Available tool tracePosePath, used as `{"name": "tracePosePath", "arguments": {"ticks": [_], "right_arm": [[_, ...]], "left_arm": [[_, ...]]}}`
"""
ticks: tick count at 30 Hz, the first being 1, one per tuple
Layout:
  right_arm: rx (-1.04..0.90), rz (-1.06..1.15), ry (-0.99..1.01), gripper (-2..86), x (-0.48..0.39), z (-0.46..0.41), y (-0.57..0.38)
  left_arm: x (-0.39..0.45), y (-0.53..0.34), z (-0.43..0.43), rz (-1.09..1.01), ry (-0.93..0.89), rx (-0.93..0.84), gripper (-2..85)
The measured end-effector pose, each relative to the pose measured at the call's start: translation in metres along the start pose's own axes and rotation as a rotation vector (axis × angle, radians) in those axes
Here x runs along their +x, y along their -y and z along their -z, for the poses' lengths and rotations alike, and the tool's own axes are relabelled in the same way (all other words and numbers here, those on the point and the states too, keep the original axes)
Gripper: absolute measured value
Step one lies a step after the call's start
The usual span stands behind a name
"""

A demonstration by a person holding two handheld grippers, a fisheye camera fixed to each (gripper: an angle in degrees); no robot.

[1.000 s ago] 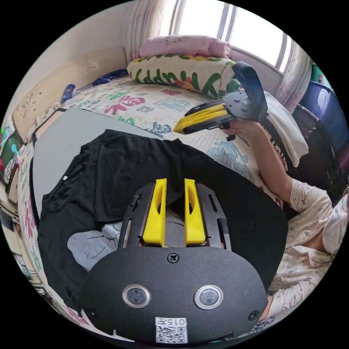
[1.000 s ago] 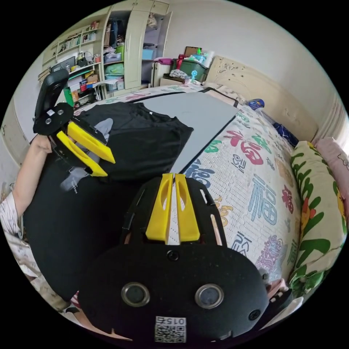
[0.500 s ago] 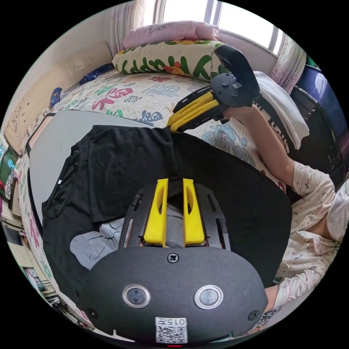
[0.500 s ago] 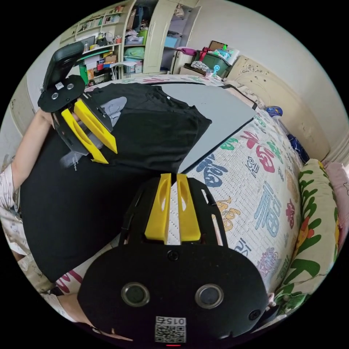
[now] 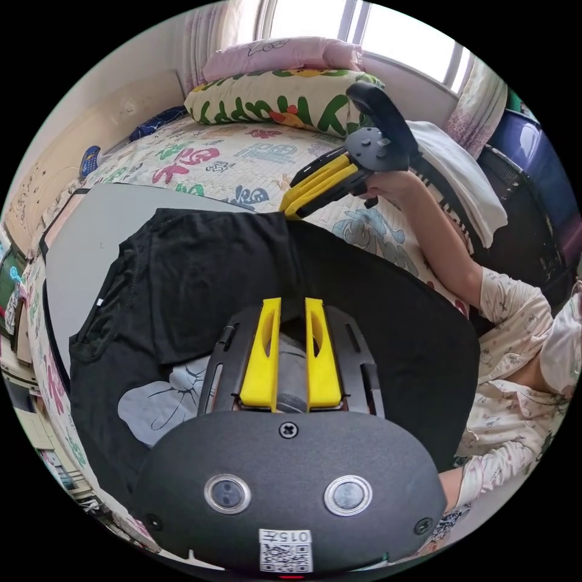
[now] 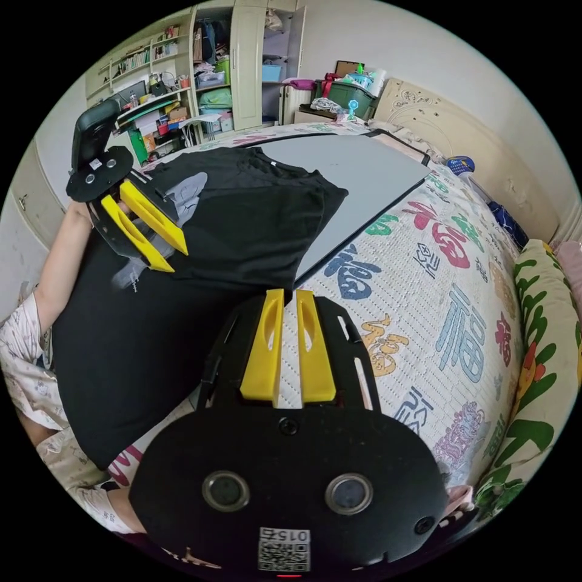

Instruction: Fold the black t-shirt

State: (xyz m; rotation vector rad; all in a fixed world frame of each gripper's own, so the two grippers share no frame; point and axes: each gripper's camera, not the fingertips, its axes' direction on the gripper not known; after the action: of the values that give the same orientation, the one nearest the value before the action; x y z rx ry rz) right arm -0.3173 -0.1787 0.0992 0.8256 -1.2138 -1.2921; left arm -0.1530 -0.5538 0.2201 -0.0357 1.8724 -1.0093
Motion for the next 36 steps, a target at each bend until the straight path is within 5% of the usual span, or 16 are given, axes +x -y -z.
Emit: {"name": "tracePosePath", "arguments": {"ticks": [6, 17, 21, 25, 33, 36], "right_arm": [[-0.024, 0.01, -0.017, 5.2, 0.027, -0.005, -0.033], [0.183, 0.015, -0.009, 4.4, 0.033, 0.041, -0.097], [0.327, 0.055, 0.029, 4.5, -0.034, 0.029, -0.074], [0.255, 0.061, 0.096, 5.1, -0.08, -0.028, -0.004], [0.152, 0.079, 0.186, 7.2, -0.217, -0.23, 0.217], [0.105, 0.082, 0.245, 7.5, -0.279, -0.322, 0.292]], "left_arm": [[-0.042, 0.028, 0.201, 0.314, 0.191, 0.49, 7.1], [-0.194, -0.134, 0.48, 1.098, 0.485, 0.614, 9.7], [-0.248, -0.218, 0.522, 1.343, 0.375, 0.637, 13.0], [-0.271, -0.235, 0.538, 1.363, 0.257, 0.688, 13.4], [-0.266, -0.224, 0.59, 1.405, -0.164, 0.915, 2.8], [-0.249, -0.215, 0.621, 1.422, -0.088, 0.918, 0.9]]}}
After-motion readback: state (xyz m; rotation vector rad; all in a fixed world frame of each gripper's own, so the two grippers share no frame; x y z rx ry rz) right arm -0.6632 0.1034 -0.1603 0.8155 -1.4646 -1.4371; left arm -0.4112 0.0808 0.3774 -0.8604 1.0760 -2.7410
